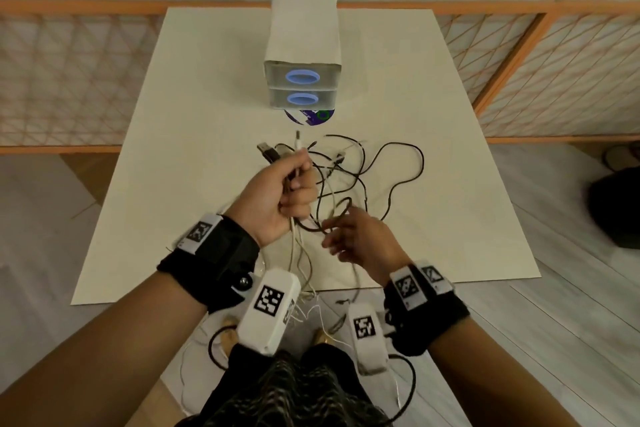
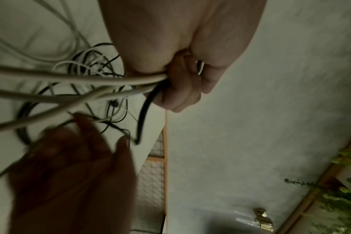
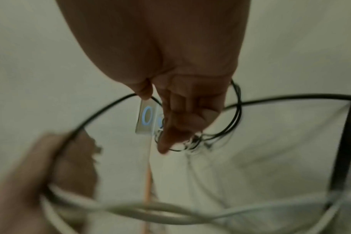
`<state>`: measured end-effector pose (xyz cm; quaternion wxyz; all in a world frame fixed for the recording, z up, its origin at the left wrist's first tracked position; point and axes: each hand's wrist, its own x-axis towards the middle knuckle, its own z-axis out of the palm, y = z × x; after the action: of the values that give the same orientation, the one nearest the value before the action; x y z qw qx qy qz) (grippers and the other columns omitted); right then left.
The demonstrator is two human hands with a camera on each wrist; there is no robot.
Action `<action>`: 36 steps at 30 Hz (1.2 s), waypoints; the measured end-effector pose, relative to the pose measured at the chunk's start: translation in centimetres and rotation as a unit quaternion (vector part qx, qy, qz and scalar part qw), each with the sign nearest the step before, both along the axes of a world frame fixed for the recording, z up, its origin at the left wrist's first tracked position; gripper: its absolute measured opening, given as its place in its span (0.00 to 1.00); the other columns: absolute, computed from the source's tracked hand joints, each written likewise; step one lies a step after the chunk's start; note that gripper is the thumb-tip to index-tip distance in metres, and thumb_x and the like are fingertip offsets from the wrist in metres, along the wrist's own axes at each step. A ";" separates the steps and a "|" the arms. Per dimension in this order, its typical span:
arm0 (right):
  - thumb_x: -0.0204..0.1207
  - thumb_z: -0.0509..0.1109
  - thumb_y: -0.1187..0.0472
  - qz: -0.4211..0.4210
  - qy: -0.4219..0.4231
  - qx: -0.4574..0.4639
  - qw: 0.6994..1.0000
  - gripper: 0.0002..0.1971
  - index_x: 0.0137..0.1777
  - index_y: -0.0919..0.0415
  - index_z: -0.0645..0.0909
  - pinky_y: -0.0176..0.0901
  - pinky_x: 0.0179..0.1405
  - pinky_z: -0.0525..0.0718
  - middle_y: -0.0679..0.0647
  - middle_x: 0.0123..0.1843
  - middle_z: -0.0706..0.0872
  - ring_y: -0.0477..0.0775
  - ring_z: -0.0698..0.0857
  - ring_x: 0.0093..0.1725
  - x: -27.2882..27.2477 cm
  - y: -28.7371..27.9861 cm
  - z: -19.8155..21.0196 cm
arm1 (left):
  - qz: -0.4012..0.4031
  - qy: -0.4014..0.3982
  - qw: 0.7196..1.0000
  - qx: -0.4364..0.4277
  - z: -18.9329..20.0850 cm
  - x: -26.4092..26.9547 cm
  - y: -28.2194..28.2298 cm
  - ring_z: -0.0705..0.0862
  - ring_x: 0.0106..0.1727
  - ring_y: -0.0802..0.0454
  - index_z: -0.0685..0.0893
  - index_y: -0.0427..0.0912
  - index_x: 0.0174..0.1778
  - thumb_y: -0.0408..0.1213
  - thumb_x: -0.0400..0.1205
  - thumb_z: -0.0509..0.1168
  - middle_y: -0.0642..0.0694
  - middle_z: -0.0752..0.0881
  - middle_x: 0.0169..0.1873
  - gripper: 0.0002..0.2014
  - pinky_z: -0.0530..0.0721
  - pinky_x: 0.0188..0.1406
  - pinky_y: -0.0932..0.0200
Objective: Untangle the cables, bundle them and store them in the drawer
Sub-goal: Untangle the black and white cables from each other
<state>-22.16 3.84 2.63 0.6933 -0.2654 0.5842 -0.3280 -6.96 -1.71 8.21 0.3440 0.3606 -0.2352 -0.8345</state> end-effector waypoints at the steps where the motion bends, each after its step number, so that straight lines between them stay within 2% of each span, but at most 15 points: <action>1: 0.84 0.48 0.48 -0.012 -0.086 0.034 0.996 0.25 0.44 0.63 0.82 0.42 0.34 0.75 0.56 0.32 0.86 0.51 0.81 0.32 0.2 -0.6 0.5 | -0.014 -0.017 1.000 0.007 -0.3 -0.3 0.6 0.59 0.13 0.64 0.67 0.46 0.31 0.42 0.86 0.52 0.55 0.64 0.17 0.16 0.52 0.09 0.71; 5: 0.83 0.50 0.53 -0.108 -0.219 0.062 0.968 0.19 0.47 0.64 0.78 0.45 0.42 0.80 0.56 0.36 0.84 0.52 0.80 0.37 0.0 -2.8 2.0 | -0.097 -0.128 0.986 0.036 -1.7 -0.5 2.8 0.56 0.12 0.63 0.65 0.48 0.29 0.39 0.85 0.56 0.55 0.62 0.15 0.16 0.51 0.08 0.72; 8: 0.83 0.53 0.57 -0.169 -0.199 0.068 0.963 0.15 0.47 0.66 0.77 0.37 0.28 0.82 0.52 0.24 0.82 0.48 0.77 0.26 -1.0 -3.7 2.7 | -0.179 -0.248 0.951 0.054 -2.9 0.1 3.6 0.55 0.13 0.62 0.63 0.49 0.23 0.45 0.84 0.60 0.55 0.62 0.15 0.22 0.50 0.10 0.70; 11: 0.84 0.55 0.59 -0.129 -0.075 0.011 0.989 0.11 0.47 0.64 0.76 0.37 0.22 0.72 0.50 0.19 0.72 0.48 0.68 0.21 -1.2 -2.9 3.0 | -0.183 -0.274 0.943 0.057 -3.7 0.2 3.2 0.56 0.14 0.61 0.71 0.44 0.25 0.51 0.84 0.57 0.51 0.72 0.19 0.23 0.52 0.09 0.70; 13: 0.84 0.54 0.59 -0.048 0.052 -0.062 0.996 0.13 0.43 0.63 0.77 0.40 0.23 0.71 0.50 0.20 0.73 0.49 0.69 0.22 -0.6 -1.9 3.4 | -0.155 -0.251 0.954 0.059 -3.8 -0.4 2.6 0.57 0.14 0.62 0.81 0.42 0.35 0.51 0.85 0.55 0.47 0.84 0.30 0.20 0.52 0.09 0.70; 15: 0.84 0.54 0.59 0.041 0.191 -0.143 0.970 0.15 0.40 0.61 0.78 0.41 0.28 0.73 0.48 0.24 0.75 0.48 0.72 0.26 0.0 -0.9 3.6 | -0.129 -0.214 0.966 0.064 -3.6 -1.4 2.0 0.58 0.15 0.62 0.82 0.45 0.42 0.51 0.85 0.56 0.48 0.86 0.37 0.16 0.53 0.09 0.71; 18: 0.83 0.55 0.61 0.096 0.330 -0.246 0.906 0.11 0.41 0.56 0.76 0.31 0.28 0.70 0.43 0.28 0.75 0.41 0.73 0.27 0.2 0.9 3.0 | -0.114 -0.148 0.980 0.074 -3.6 -2.7 1.2 0.60 0.14 0.63 0.83 0.43 0.53 0.51 0.84 0.57 0.52 0.81 0.37 0.16 0.54 0.08 0.72; 20: 0.83 0.55 0.61 0.096 0.339 -0.263 0.898 0.11 0.40 0.56 0.75 0.30 0.25 0.68 0.44 0.27 0.75 0.42 0.72 0.24 -0.2 2.4 2.0 | -0.104 -0.116 0.985 0.067 -3.7 -3.2 0.3 0.60 0.13 0.63 0.82 0.43 0.59 0.49 0.85 0.55 0.51 0.87 0.45 0.17 0.55 0.08 0.72; 22: 0.83 0.56 0.61 0.131 0.334 -0.235 0.903 0.13 0.39 0.57 0.77 0.34 0.27 0.70 0.49 0.27 0.77 0.45 0.73 0.25 -1.1 4.1 0.8 | -0.063 -0.095 0.992 0.062 -3.8 -3.5 -0.8 0.58 0.13 0.63 0.80 0.45 0.55 0.44 0.86 0.56 0.51 0.90 0.46 0.11 0.55 0.08 0.72; 25: 0.82 0.57 0.62 0.202 0.314 -0.182 0.910 0.13 0.40 0.57 0.81 0.37 0.39 0.77 0.49 0.34 0.83 0.46 0.81 0.35 -2.4 6.0 -0.5 | -0.028 -0.086 0.994 0.056 -3.9 -3.3 -2.3 0.58 0.13 0.63 0.80 0.48 0.51 0.40 0.87 0.55 0.54 0.91 0.39 0.08 0.54 0.08 0.72; 28: 0.80 0.62 0.59 0.172 0.297 -0.183 0.921 0.08 0.48 0.55 0.83 0.42 0.50 0.82 0.50 0.41 0.89 0.49 0.87 0.45 -2.8 4.9 -0.4 | -0.097 -0.127 0.987 0.017 -4.2 -3.3 -2.2 0.58 0.14 0.64 0.81 0.48 0.52 0.38 0.87 0.54 0.54 0.91 0.41 0.10 0.54 0.10 0.72; 30: 0.81 0.63 0.57 0.109 0.254 -0.190 0.942 0.08 0.52 0.58 0.82 0.38 0.48 0.83 0.49 0.38 0.89 0.45 0.88 0.41 -2.5 3.1 0.1 | -0.160 -0.179 0.971 -0.017 -4.2 -3.8 -1.2 0.58 0.15 0.64 0.83 0.47 0.52 0.38 0.86 0.56 0.54 0.91 0.39 0.09 0.54 0.11 0.71; 32: 0.81 0.62 0.61 0.067 0.225 -0.213 0.948 0.09 0.48 0.65 0.82 0.34 0.39 0.80 0.50 0.30 0.84 0.42 0.83 0.30 -2.1 1.4 1.0 | -0.185 -0.221 0.957 -0.034 -4.3 -4.2 -0.4 0.59 0.18 0.63 0.84 0.49 0.54 0.39 0.84 0.60 0.57 0.89 0.32 0.08 0.54 0.14 0.71; 34: 0.80 0.62 0.63 0.066 0.230 -0.223 0.945 0.11 0.44 0.69 0.82 0.37 0.34 0.76 0.49 0.25 0.80 0.43 0.76 0.25 -1.9 1.0 1.3 | -0.153 -0.201 0.967 -0.010 -4.6 -4.2 -0.6 0.59 0.20 0.63 0.84 0.49 0.55 0.40 0.83 0.62 0.56 0.90 0.39 0.08 0.53 0.13 0.71; 36: 0.80 0.63 0.61 0.115 0.246 -0.209 0.939 0.11 0.44 0.67 0.83 0.38 0.34 0.75 0.47 0.25 0.79 0.43 0.76 0.26 -2.2 2.0 0.8 | -0.086 -0.141 0.986 0.018 -5.0 -3.8 -1.5 0.58 0.15 0.63 0.82 0.47 0.52 0.41 0.84 0.60 0.53 0.90 0.48 0.07 0.53 0.10 0.72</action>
<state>-24.31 5.81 3.47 0.4895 -0.5424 0.6204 -0.2851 -10.80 -3.25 3.17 0.2283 0.4588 -0.2965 -0.8059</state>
